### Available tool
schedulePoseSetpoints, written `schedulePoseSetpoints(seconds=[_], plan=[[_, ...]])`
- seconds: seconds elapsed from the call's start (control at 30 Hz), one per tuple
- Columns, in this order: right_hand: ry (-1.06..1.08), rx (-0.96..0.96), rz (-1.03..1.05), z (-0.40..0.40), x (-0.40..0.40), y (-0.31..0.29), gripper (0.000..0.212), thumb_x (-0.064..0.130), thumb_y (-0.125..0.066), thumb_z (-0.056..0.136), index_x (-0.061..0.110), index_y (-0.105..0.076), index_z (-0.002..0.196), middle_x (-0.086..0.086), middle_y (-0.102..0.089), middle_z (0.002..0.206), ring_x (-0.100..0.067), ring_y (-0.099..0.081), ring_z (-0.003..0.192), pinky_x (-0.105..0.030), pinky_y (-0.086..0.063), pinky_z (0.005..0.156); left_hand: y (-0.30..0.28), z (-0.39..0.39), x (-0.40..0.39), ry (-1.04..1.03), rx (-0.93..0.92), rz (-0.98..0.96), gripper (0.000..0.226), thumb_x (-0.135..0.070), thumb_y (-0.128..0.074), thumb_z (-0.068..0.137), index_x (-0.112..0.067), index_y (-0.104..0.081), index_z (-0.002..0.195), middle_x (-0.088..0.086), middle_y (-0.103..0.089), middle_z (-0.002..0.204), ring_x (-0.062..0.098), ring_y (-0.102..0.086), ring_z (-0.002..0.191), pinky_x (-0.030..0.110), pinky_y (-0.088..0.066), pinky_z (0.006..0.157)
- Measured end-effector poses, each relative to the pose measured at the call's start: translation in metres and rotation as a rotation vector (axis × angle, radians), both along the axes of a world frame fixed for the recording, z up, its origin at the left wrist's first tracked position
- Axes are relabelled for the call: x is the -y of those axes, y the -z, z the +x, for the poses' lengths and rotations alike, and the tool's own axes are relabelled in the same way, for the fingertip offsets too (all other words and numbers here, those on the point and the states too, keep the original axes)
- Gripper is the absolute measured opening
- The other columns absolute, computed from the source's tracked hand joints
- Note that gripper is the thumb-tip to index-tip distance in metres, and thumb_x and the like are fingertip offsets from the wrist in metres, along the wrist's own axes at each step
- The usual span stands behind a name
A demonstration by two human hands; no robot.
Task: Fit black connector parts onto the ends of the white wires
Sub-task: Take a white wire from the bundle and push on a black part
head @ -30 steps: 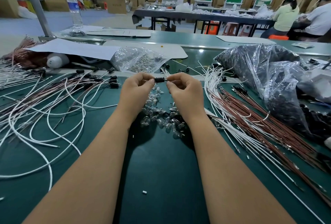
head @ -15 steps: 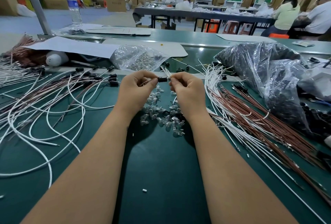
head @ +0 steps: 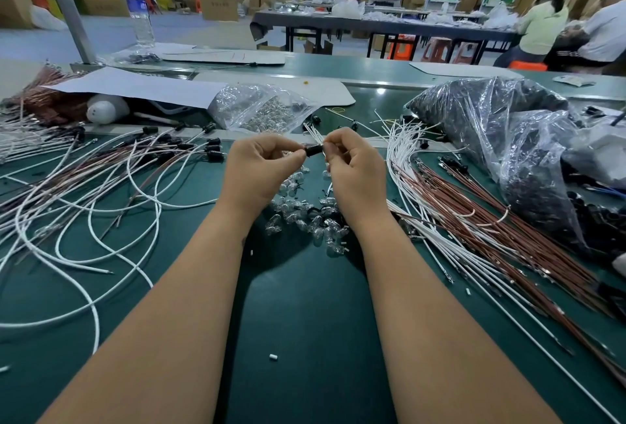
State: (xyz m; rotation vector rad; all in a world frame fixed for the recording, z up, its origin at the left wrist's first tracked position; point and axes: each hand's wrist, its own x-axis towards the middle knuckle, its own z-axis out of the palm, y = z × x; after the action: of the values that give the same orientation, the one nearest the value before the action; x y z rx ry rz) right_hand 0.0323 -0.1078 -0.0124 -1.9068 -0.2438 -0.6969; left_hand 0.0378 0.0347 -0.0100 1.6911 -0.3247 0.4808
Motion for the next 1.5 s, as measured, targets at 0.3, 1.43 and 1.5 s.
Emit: schedulePoseSetpoints(seconds=[0.3,1.43,1.5], plan=[[-0.183,-0.129,0.239,-0.004,-0.006,-0.006,0.009,0.017,-0.055,0.097,0.016,-0.063,0.093,-0.002,-0.064,0.073,-0.014,-0.062,0.067,-0.030,-0.054,0.064,-0.001,0.000,-0.004,0.033,-0.043,-0.118,0.013,-0.007,-0.076,0.079,-0.019,-0.075,0.077,-0.001,-0.073,0.070,0.012,-0.065,0.069,0.022,-0.054,0.072],[0.755,-0.581,-0.576,-0.020,0.067,-0.009,0.030,0.018,-0.050,0.086,0.006,-0.058,0.111,-0.017,-0.056,0.121,-0.035,-0.047,0.111,-0.039,-0.038,0.090,0.007,-0.004,0.012,-0.008,-0.114,0.120,0.005,-0.022,-0.073,0.085,-0.018,-0.074,0.082,-0.001,-0.052,0.053,0.005,-0.031,0.041,0.016,-0.028,0.043],[0.735,-0.496,-0.540,-0.018,0.067,-0.006,0.021,0.009,-0.051,0.084,0.006,-0.064,0.100,-0.015,-0.062,0.108,-0.034,-0.052,0.102,-0.038,-0.042,0.083,0.008,-0.004,0.012,-0.011,-0.110,0.126,0.006,-0.021,-0.073,0.085,-0.016,-0.074,0.083,-0.012,-0.045,0.045,0.004,-0.031,0.039,0.014,-0.027,0.042]])
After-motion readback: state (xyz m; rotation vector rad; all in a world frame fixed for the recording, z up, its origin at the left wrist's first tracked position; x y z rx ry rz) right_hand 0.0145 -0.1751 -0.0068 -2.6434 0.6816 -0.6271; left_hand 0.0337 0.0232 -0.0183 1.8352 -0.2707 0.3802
